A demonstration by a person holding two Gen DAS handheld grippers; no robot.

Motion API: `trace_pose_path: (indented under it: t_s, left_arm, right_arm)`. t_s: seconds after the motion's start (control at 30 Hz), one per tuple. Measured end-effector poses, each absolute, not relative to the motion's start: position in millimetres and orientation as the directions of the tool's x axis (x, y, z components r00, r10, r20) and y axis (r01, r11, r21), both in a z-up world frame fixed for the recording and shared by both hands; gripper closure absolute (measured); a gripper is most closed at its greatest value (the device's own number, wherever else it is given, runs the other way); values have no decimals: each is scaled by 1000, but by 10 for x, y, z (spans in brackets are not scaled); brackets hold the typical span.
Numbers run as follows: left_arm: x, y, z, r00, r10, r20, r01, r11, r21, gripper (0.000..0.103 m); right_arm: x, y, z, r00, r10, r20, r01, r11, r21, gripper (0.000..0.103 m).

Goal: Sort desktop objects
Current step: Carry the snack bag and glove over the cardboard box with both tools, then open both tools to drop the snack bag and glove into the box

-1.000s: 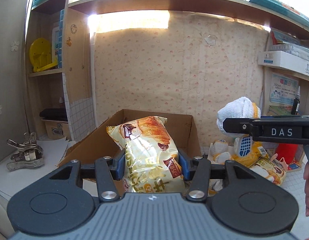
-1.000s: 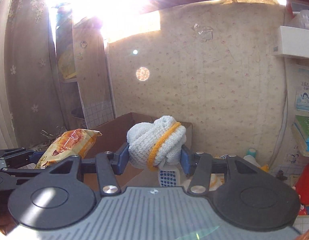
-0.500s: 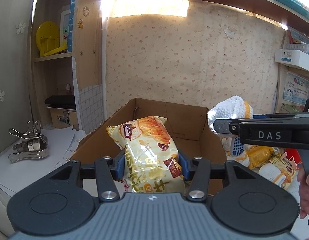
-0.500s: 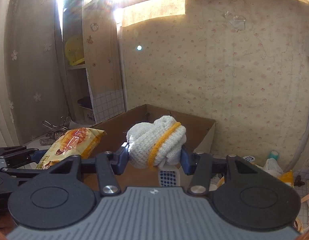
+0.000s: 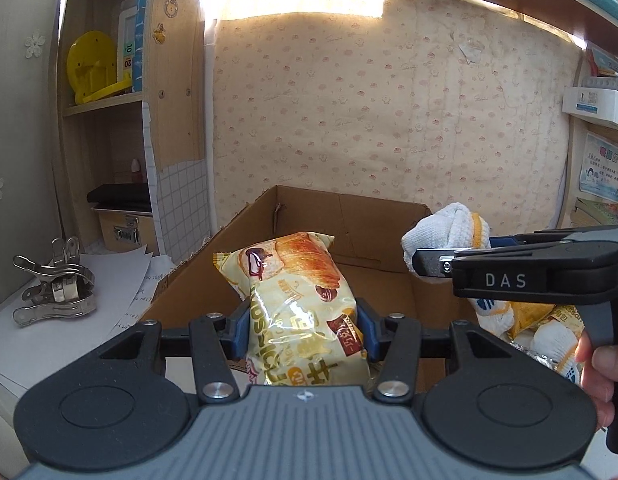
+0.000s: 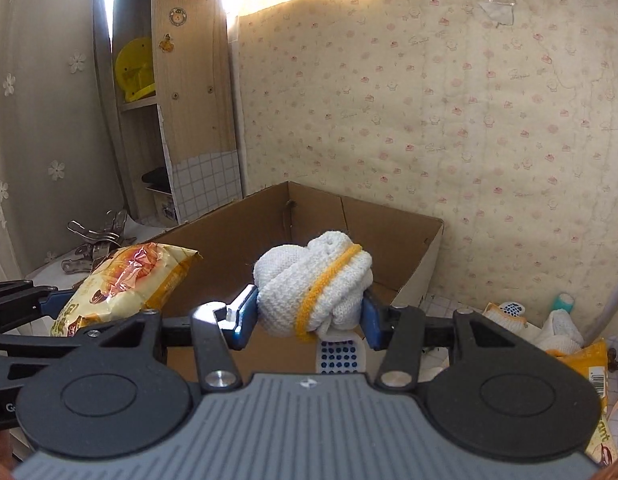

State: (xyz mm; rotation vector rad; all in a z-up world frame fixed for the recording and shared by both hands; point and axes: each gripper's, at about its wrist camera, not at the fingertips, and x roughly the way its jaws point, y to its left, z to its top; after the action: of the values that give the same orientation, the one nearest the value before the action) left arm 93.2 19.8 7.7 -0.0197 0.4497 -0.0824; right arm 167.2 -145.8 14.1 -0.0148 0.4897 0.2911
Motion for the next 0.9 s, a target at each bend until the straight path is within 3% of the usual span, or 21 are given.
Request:
trace_pose_path:
  t_s: [0.67, 0.9]
  left_arm:
    - [1062, 171, 42, 889, -88, -449, 86, 996, -24, 49]
    - [1101, 176, 51, 887, -85, -454, 83, 996, -24, 47]
  right_arm:
    - [1883, -1472, 49, 835, 266, -482, -270, 961, 63, 50]
    - [1901, -1455, 30, 838, 263, -478, -271, 961, 53, 44]
